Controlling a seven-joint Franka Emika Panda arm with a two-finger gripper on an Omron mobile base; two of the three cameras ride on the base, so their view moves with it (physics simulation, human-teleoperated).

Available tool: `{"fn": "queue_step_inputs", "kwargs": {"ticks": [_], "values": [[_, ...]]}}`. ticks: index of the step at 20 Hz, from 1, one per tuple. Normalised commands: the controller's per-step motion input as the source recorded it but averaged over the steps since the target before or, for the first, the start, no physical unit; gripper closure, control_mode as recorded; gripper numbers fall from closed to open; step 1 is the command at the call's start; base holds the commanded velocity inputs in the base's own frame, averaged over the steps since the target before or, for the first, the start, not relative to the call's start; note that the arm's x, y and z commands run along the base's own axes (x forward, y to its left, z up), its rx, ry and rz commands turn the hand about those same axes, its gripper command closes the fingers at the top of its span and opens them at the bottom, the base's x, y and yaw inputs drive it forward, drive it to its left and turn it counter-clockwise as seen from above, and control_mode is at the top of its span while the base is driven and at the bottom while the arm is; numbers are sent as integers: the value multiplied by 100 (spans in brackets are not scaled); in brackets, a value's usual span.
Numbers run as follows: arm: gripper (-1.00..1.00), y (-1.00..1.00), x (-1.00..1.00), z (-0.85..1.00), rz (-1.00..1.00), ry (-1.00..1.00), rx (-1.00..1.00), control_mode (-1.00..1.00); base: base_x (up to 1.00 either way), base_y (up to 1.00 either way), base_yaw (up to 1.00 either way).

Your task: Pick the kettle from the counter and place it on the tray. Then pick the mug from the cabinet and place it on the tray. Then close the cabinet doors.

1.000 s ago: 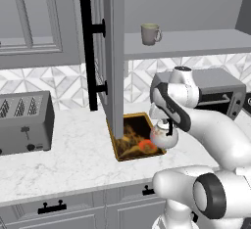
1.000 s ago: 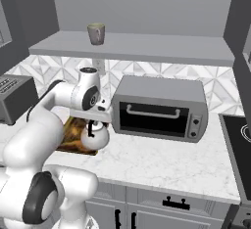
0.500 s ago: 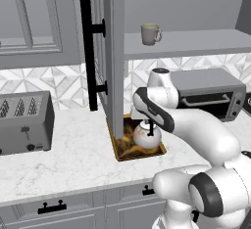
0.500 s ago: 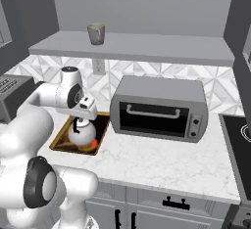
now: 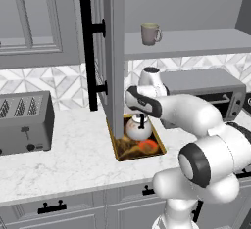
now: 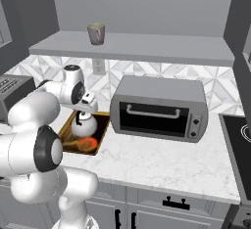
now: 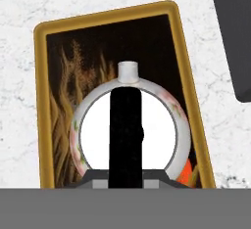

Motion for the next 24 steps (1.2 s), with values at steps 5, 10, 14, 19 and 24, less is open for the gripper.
{"fn": "queue_step_inputs", "kwargs": {"ticks": [5, 10, 14, 19, 24], "values": [[100, 7, 47, 0, -3, 0, 0, -100, 0, 0, 0], [100, 0, 0, 0, 0, 0, 0, -100, 0, 0, 0], [100, 0, 0, -15, 0, 1, -2, -100, 0, 0, 0], [-100, 1, 1, -17, 0, 0, 0, -100, 0, 0, 0], [-100, 0, 0, -18, 0, 0, -1, -100, 0, 0, 0]]}}
